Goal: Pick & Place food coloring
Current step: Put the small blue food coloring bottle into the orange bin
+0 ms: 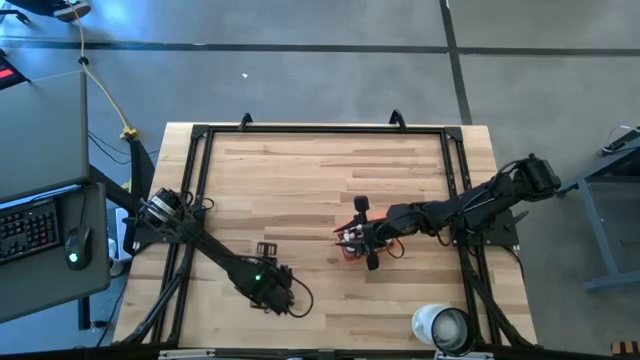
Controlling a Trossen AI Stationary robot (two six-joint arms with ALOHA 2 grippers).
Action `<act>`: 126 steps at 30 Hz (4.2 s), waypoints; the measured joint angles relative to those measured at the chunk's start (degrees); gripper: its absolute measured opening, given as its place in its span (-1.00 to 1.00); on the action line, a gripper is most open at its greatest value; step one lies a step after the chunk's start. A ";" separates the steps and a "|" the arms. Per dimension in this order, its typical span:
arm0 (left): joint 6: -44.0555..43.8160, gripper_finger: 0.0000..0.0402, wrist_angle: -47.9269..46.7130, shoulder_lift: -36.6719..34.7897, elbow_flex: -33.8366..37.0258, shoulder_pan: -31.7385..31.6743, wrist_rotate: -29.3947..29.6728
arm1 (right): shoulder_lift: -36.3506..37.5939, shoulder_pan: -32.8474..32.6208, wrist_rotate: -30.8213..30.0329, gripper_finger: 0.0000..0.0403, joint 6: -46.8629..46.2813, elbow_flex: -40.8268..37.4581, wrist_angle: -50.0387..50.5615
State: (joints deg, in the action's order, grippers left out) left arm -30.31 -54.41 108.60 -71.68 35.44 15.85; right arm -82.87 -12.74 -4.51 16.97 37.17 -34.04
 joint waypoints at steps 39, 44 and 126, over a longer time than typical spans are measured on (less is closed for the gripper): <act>-19.87 -0.26 -33.50 -1.96 -3.93 -14.66 16.01 | -15.93 -1.69 18.01 -0.29 4.65 20.89 16.24; -23.41 -0.26 -34.04 -8.16 1.66 -16.51 15.17 | -26.84 -2.39 18.16 -0.29 9.68 31.58 24.47; -31.51 -0.26 18.99 -29.59 28.89 -15.93 14.74 | -5.17 10.82 2.49 -0.65 -9.59 18.20 64.81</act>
State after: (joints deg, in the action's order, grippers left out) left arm -61.82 -35.43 79.00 -42.78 19.51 30.59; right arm -88.04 -1.92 -2.02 7.38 55.36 30.78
